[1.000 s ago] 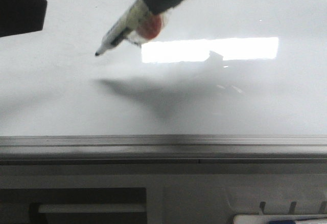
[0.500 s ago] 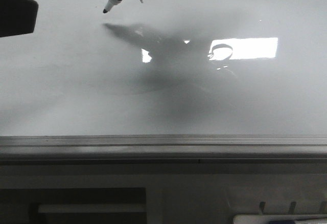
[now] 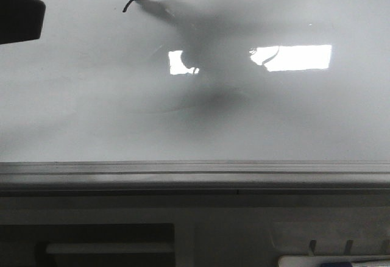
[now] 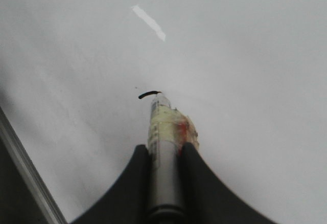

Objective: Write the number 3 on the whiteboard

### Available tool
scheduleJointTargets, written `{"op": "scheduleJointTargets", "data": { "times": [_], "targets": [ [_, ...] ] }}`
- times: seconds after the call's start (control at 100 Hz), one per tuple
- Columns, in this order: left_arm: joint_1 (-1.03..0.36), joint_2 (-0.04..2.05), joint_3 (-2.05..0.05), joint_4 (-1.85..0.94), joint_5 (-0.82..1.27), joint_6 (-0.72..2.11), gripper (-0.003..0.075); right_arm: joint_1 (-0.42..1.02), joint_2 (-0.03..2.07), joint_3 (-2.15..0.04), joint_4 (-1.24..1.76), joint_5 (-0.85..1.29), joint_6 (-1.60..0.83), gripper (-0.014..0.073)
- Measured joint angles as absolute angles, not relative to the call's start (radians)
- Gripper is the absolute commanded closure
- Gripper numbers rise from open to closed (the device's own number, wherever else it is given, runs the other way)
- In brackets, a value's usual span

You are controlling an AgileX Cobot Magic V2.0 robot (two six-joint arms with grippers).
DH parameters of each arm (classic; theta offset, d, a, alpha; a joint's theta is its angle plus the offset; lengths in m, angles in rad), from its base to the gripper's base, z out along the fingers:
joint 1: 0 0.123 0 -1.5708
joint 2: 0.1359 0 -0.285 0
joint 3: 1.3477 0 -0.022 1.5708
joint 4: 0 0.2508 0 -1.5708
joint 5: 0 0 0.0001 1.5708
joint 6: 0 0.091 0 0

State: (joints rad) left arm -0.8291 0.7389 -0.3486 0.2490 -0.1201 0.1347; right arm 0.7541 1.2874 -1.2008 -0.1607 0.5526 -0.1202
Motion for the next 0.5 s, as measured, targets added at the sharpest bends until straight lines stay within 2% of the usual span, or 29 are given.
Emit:
{"op": "scheduleJointTargets", "data": {
  "times": [0.25,0.5],
  "targets": [
    [-0.829,0.739,-0.349,0.249,-0.120,0.135,0.0410,0.743,1.251,-1.203,-0.171,0.672,-0.097,0.0634],
    [-0.829,0.739,-0.349,0.249,-0.120,0.135,0.0410,0.818,1.305,-1.189,-0.159,0.667,-0.092,0.0634]
  ]
}}
